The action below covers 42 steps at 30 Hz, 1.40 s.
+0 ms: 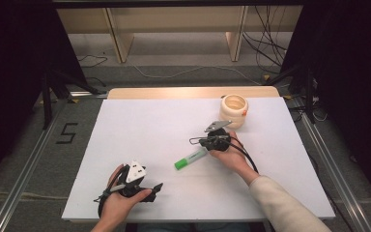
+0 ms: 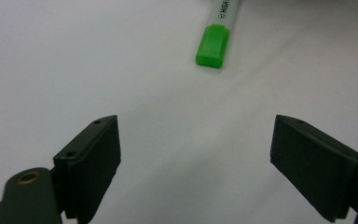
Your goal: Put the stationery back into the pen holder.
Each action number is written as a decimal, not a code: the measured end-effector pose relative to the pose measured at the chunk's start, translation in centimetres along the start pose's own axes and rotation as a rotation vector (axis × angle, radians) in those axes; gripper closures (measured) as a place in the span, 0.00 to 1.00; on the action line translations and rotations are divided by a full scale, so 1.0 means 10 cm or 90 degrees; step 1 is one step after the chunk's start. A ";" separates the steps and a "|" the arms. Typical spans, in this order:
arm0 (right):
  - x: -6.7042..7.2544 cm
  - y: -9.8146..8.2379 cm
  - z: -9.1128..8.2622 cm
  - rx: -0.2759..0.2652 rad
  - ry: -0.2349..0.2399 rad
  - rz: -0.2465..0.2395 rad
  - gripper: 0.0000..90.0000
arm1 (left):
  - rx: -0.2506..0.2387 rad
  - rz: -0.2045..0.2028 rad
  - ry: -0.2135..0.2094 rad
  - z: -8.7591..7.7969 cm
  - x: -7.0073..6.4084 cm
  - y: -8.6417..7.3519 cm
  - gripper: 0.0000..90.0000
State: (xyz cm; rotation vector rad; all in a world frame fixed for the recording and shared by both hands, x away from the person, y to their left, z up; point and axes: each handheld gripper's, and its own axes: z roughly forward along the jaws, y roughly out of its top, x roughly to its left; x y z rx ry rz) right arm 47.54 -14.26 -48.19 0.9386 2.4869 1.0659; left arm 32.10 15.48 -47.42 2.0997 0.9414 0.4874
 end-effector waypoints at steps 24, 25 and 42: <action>-0.03 -0.03 0.09 0.028 0.007 0.007 1.00 | 0.003 -0.007 0.005 0.00 0.01 0.00 0.18; -0.03 -0.03 0.09 0.029 0.009 0.007 1.00 | 0.002 -0.007 0.004 0.00 0.01 0.00 0.18; 0.07 -0.16 -0.10 0.052 0.028 -0.002 1.00 | -0.002 -0.010 0.007 -0.02 0.01 -0.01 0.18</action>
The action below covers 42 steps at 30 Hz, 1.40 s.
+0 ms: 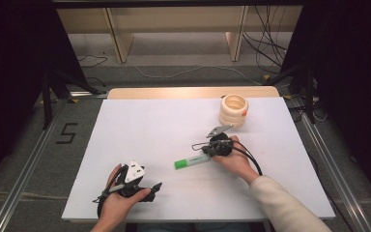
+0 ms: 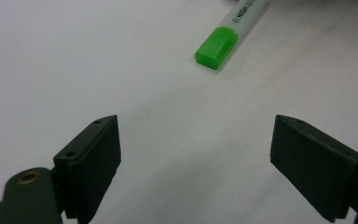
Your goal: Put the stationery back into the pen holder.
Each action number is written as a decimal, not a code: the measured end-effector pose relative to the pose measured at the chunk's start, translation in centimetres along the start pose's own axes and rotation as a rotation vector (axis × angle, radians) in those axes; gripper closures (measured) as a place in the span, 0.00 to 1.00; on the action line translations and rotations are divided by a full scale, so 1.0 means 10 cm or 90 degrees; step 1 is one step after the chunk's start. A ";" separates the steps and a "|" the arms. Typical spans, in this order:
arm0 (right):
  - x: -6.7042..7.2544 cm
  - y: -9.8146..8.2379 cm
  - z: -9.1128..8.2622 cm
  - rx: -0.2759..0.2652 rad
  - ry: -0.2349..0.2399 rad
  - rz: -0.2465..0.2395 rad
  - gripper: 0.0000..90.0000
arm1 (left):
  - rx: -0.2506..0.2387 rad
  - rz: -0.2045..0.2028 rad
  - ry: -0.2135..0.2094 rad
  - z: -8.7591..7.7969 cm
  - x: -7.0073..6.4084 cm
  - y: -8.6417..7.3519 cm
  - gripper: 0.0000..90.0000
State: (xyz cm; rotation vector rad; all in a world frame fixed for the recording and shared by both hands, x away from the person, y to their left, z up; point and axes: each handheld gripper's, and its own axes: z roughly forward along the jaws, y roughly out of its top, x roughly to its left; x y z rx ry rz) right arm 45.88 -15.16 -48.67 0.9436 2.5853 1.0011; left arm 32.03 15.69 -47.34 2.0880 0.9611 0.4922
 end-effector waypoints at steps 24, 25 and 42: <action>0.44 -0.37 -0.36 0.033 0.030 -0.022 1.00 | -0.001 -0.002 0.000 0.00 0.00 0.00 0.18; 0.46 -0.38 -0.37 0.034 0.030 -0.025 1.00 | -0.002 -0.002 -0.001 0.00 0.00 0.00 0.18; 0.59 -0.44 -0.44 0.042 0.049 -0.032 1.00 | -0.001 -0.001 0.000 0.00 -0.01 0.00 0.18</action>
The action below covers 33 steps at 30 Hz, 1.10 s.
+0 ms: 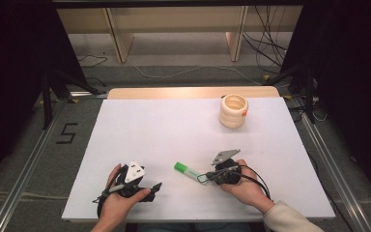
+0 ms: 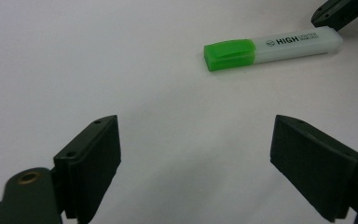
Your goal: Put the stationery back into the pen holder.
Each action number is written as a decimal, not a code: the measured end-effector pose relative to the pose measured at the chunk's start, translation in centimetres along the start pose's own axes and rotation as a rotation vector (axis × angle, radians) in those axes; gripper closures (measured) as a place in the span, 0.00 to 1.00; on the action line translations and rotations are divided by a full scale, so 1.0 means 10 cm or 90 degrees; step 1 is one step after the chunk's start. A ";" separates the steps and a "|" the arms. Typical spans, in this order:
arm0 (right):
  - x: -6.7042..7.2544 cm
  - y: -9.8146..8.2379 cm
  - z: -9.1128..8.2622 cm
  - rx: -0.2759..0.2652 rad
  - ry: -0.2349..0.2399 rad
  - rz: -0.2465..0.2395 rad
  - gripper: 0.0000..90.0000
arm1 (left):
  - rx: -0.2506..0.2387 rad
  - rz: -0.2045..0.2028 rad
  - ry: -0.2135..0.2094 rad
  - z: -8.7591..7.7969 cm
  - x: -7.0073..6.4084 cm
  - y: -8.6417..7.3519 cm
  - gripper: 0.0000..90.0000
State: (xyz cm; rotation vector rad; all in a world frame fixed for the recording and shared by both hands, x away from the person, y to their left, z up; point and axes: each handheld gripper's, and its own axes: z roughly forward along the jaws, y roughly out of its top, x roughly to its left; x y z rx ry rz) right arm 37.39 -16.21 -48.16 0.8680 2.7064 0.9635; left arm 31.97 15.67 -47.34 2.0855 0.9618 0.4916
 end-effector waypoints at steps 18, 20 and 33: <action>0.02 0.59 0.22 0.034 0.070 0.005 0.52 | 0.004 0.003 -0.005 0.01 -0.01 0.01 0.18; 0.03 0.65 0.29 0.032 0.071 -0.002 0.50 | 0.001 0.000 -0.004 0.01 -0.01 0.00 0.18; 0.07 0.89 0.58 0.055 0.082 -0.011 0.47 | 0.005 0.003 -0.007 0.01 -0.01 0.00 0.18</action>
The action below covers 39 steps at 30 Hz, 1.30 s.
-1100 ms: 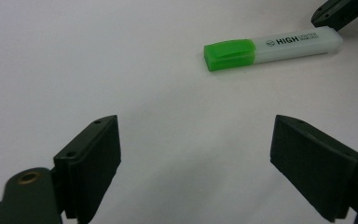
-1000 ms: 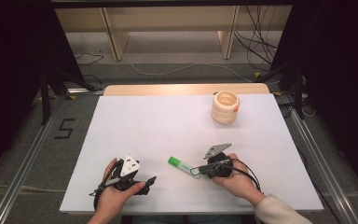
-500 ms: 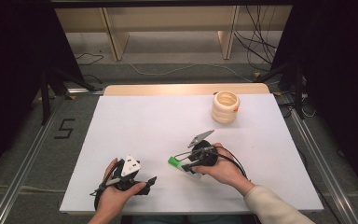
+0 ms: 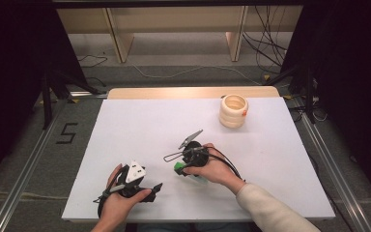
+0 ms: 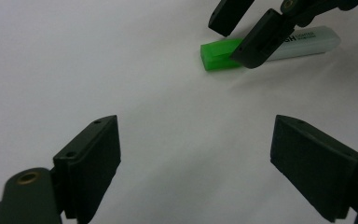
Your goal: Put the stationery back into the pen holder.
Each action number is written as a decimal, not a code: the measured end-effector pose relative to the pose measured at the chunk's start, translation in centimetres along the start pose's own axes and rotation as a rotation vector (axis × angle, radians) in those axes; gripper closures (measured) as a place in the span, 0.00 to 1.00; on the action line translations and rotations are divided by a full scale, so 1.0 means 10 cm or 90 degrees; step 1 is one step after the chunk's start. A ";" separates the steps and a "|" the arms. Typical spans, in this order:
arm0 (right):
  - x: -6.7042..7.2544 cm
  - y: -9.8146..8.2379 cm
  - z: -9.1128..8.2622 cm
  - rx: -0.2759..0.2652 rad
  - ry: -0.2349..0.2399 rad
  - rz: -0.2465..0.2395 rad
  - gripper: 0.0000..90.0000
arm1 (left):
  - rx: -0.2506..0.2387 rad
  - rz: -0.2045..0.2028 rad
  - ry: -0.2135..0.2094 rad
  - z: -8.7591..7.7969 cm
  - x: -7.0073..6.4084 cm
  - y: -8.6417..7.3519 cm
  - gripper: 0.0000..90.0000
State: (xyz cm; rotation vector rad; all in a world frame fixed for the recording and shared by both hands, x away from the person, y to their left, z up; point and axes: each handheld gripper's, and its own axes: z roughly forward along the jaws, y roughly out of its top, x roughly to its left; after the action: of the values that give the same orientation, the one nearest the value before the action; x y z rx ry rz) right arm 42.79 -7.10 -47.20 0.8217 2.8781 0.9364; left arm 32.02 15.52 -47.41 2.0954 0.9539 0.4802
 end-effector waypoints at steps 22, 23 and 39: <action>0.10 0.06 0.09 0.031 -0.055 -0.044 0.52 | -0.002 0.003 -0.002 0.00 0.00 0.00 0.18; 0.10 0.06 0.09 0.031 -0.057 -0.046 0.53 | -0.002 0.003 -0.002 0.00 0.00 0.00 0.18; 0.15 0.04 0.10 0.031 -0.083 -0.064 0.60 | -0.002 0.001 -0.003 0.01 -0.01 0.00 0.18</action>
State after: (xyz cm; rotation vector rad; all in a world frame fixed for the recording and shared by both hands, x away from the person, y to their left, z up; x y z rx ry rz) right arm 41.88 -5.54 -47.54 0.7059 2.8102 0.7747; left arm 32.01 15.46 -47.45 2.0933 0.9483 0.4765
